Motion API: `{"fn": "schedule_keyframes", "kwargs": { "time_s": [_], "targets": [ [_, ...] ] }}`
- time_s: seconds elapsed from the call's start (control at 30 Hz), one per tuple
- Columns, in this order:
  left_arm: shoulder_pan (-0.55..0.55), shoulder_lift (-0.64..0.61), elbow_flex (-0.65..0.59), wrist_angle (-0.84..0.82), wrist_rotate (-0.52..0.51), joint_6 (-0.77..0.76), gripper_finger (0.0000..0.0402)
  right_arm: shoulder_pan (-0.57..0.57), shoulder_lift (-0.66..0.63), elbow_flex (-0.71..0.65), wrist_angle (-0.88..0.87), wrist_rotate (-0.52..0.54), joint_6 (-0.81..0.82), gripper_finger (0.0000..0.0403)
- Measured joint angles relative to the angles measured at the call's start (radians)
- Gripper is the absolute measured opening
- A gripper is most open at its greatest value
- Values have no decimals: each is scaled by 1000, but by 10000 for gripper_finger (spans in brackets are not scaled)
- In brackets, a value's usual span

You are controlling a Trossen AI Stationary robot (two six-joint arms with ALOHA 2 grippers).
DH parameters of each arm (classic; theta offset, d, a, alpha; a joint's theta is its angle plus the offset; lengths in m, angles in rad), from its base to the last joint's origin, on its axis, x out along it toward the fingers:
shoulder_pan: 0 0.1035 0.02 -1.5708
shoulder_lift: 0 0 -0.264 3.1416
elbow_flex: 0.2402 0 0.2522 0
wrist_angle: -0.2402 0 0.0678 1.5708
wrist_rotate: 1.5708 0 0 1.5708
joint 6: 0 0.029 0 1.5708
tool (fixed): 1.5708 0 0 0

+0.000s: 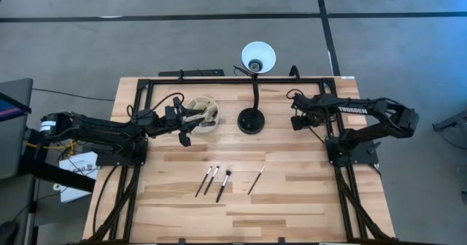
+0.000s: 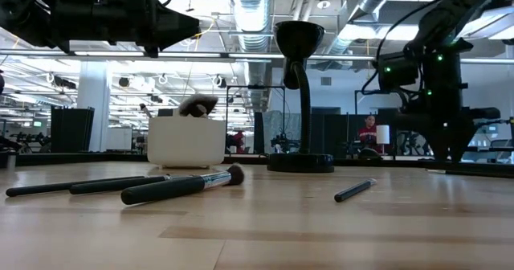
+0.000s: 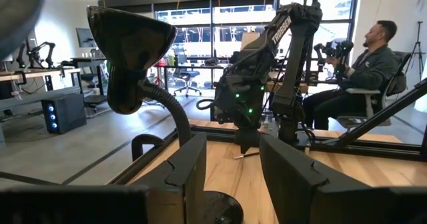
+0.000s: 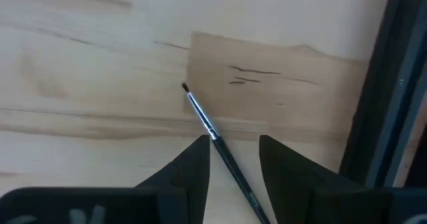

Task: Put items in baskets/containers
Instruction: Put the liner brush into the organizer

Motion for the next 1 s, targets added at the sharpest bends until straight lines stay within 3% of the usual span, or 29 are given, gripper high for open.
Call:
{"fn": "schedule_keyframes", "kwargs": {
  "time_s": [0.23,0.43,0.73,1.0],
  "targets": [
    [0,0,0,-1,0,0,136,6,0,-73,155,-27,-11,119],
    [0,0,0,-1,0,0,136,38,-4,-102,182,-15,-9,112],
    [0,0,0,-2,0,0,136,115,-3,-109,281,-6,-34,10],
    [0,0,0,-5,0,0,136,303,7,-110,495,-91,128,34]
  ]
}}
